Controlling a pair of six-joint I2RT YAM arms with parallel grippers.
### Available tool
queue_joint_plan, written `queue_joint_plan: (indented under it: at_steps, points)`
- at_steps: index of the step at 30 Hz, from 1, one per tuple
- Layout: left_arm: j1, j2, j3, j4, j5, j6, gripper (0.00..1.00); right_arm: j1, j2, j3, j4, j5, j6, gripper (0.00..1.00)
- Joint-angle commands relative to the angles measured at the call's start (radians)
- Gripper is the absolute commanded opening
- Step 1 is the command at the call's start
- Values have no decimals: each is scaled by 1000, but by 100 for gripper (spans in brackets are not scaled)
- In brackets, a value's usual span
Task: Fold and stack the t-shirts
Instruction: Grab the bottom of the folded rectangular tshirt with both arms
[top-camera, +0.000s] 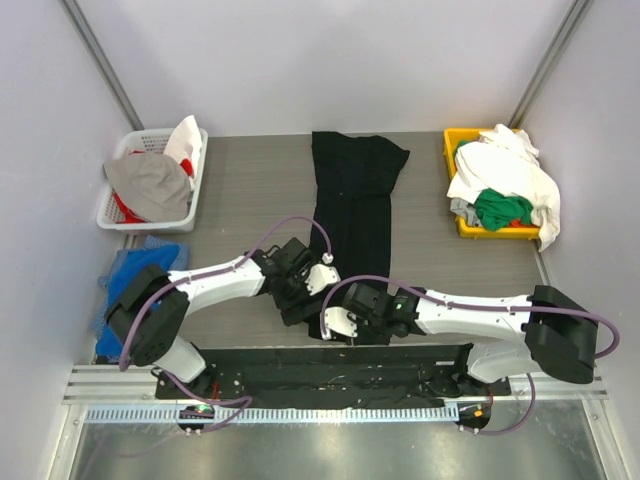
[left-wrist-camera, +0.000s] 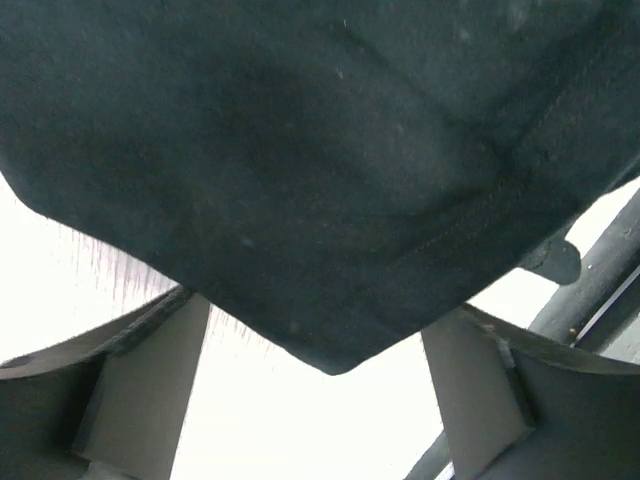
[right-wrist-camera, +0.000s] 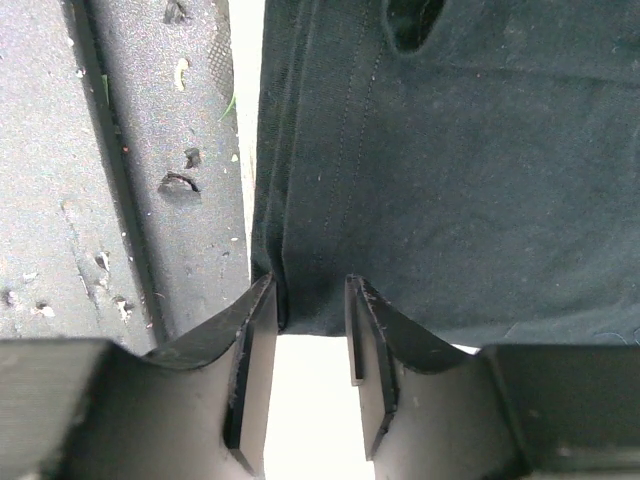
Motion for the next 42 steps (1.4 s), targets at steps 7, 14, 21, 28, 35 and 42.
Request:
queue_joint_plan:
  at_steps: [7,14,21,28,35,42]
  points:
    - [5,39,18,8,64,14,56,0,-4,-3,10,12,6,27]
    - [3,26,20,-34,64,20,28,0,12,11,-18,-8,4,4]
    - [3,12,18,-72,67,29,0,0,9,35,-58,-35,9,1]
    - [3,-13,43,-83,54,25,0,-1,-37,50,-76,2,15,1]
    - [3,-10,113,-104,20,44,0,0,-67,99,-107,74,-2,1]
    - [5,-5,182,-115,-5,64,0,-5,-92,147,-116,143,-28,1]
